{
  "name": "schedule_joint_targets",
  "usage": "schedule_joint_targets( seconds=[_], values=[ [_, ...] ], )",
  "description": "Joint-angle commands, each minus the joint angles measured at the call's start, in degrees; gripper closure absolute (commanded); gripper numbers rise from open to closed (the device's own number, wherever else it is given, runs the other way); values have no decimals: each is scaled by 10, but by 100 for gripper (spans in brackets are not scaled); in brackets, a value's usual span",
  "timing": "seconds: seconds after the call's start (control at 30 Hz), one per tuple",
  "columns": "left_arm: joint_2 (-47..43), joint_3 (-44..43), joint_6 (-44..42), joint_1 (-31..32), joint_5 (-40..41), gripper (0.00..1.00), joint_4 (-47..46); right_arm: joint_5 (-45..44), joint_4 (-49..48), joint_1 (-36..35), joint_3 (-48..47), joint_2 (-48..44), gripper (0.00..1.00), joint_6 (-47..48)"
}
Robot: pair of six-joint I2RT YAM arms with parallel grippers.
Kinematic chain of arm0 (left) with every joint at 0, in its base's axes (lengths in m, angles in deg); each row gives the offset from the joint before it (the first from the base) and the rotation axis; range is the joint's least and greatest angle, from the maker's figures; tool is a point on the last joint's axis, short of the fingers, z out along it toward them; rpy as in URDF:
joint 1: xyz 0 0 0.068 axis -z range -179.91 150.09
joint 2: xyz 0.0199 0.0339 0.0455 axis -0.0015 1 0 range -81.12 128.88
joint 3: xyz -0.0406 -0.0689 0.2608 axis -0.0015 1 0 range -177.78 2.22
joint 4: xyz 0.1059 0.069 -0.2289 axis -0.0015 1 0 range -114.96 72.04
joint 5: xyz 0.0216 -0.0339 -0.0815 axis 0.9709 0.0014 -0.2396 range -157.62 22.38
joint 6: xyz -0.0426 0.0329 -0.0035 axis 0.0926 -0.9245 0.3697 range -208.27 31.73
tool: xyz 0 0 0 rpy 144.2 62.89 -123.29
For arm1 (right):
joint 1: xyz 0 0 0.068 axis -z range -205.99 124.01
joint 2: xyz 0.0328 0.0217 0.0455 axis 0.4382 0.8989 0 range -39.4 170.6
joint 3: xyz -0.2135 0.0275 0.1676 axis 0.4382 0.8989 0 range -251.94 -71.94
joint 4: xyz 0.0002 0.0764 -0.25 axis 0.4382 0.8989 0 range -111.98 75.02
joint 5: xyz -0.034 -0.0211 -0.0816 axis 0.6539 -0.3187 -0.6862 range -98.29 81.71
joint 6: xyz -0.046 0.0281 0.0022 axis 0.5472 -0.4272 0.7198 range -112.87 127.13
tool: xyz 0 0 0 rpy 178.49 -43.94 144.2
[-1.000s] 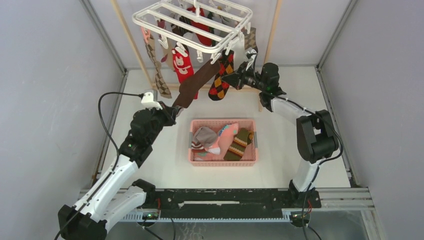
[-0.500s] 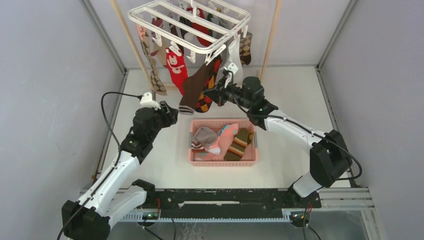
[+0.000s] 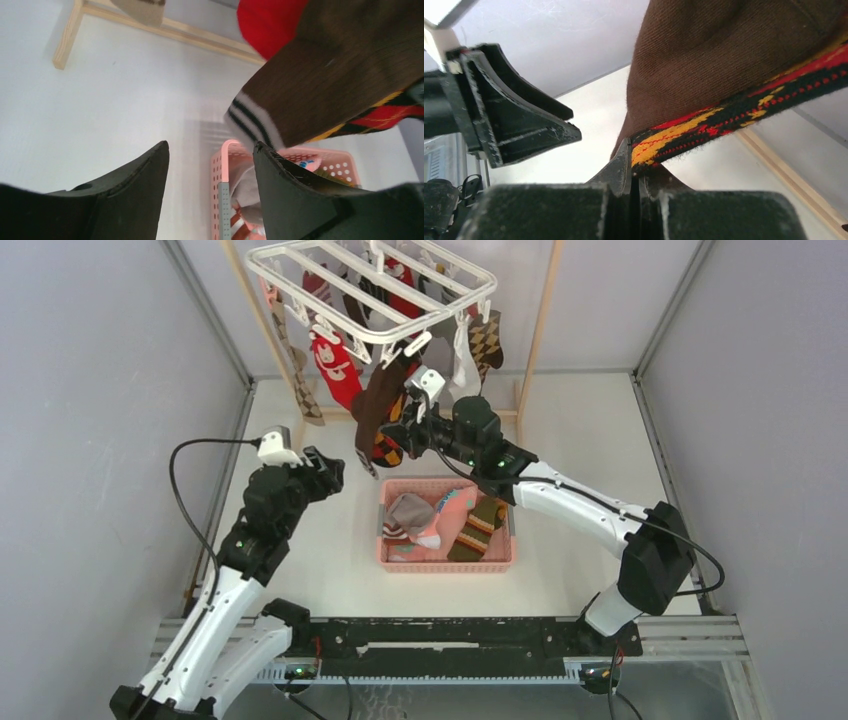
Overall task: Remove the socks clipped to the hanger
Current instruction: Remove the sock from the hanger.
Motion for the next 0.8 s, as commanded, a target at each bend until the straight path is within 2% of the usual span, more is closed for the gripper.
schedule_joint_targets(
  seconds=[0.0, 0.23, 0.4, 0.77],
  values=[
    [-24, -80, 14, -3, -13, 33, 17, -37, 26, -13, -23, -1, 100, 20],
    [2, -196, 34, -2, -101, 33, 8, -60, 38, -32, -25, -9, 100, 49],
    [33, -253, 24, -2, -114, 33, 17, -74, 60, -55, -51, -3, 100, 72],
    [16, -165, 29, -2, -90, 33, -1, -167, 158, -122, -152, 54, 100, 163]
  ],
)
